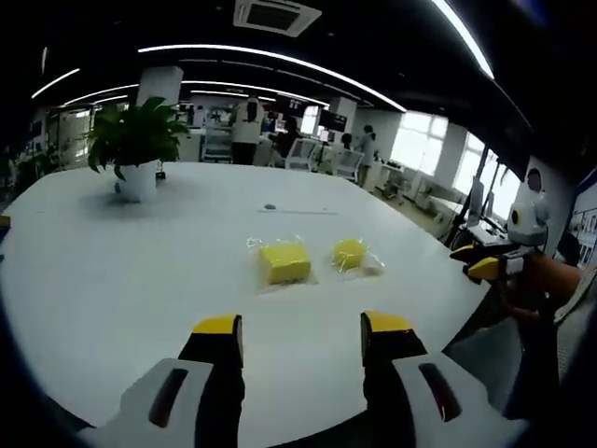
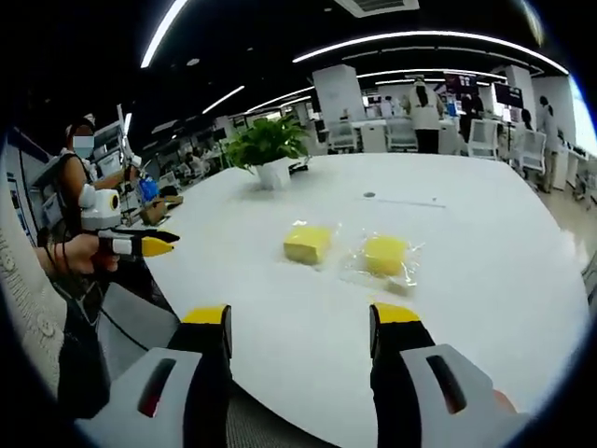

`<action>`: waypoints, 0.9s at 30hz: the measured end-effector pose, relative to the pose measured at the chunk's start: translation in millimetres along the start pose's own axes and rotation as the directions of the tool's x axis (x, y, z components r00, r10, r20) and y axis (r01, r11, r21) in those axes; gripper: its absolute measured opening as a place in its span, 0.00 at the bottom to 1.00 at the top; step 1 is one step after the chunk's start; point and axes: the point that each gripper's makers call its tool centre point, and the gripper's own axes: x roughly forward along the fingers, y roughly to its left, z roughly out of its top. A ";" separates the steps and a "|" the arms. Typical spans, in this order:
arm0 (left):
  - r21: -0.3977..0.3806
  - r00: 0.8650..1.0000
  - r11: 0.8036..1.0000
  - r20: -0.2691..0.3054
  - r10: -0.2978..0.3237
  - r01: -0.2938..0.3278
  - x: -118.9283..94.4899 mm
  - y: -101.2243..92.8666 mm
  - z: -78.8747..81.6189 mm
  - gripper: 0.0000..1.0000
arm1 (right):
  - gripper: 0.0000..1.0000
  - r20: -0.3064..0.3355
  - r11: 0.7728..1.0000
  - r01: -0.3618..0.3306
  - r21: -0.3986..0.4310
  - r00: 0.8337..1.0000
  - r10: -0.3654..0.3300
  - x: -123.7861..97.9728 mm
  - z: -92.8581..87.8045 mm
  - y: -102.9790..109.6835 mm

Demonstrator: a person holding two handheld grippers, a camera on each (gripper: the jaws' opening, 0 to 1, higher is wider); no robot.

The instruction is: Compare the silicone blocks by pressing each to a similar depth, holding the contact briefly, and releasing to observe deformation and rebound differences across the visible hardness samples.

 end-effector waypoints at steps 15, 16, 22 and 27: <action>0.004 1.000 1.000 0.011 0.017 -0.017 -3.8 6.9 7.9 0.51 | 0.55 -0.014 1.000 0.002 -0.009 1.000 -0.002 -5.2 -2.0 -1.3; 0.004 1.000 1.000 0.009 0.019 -0.019 -3.7 7.4 7.8 0.51 | 0.55 -0.016 1.000 0.001 -0.013 1.000 -0.002 -4.9 -2.3 -0.7; -0.007 1.000 1.000 0.012 0.021 -0.021 -3.6 8.9 7.9 0.50 | 0.54 -0.016 1.000 -0.007 -0.009 1.000 0.007 -4.5 -0.2 1.3; -0.012 1.000 1.000 0.009 0.026 -0.026 -5.6 10.1 6.2 0.51 | 0.54 -0.019 1.000 -0.009 -0.017 1.000 0.009 -3.9 1.1 2.9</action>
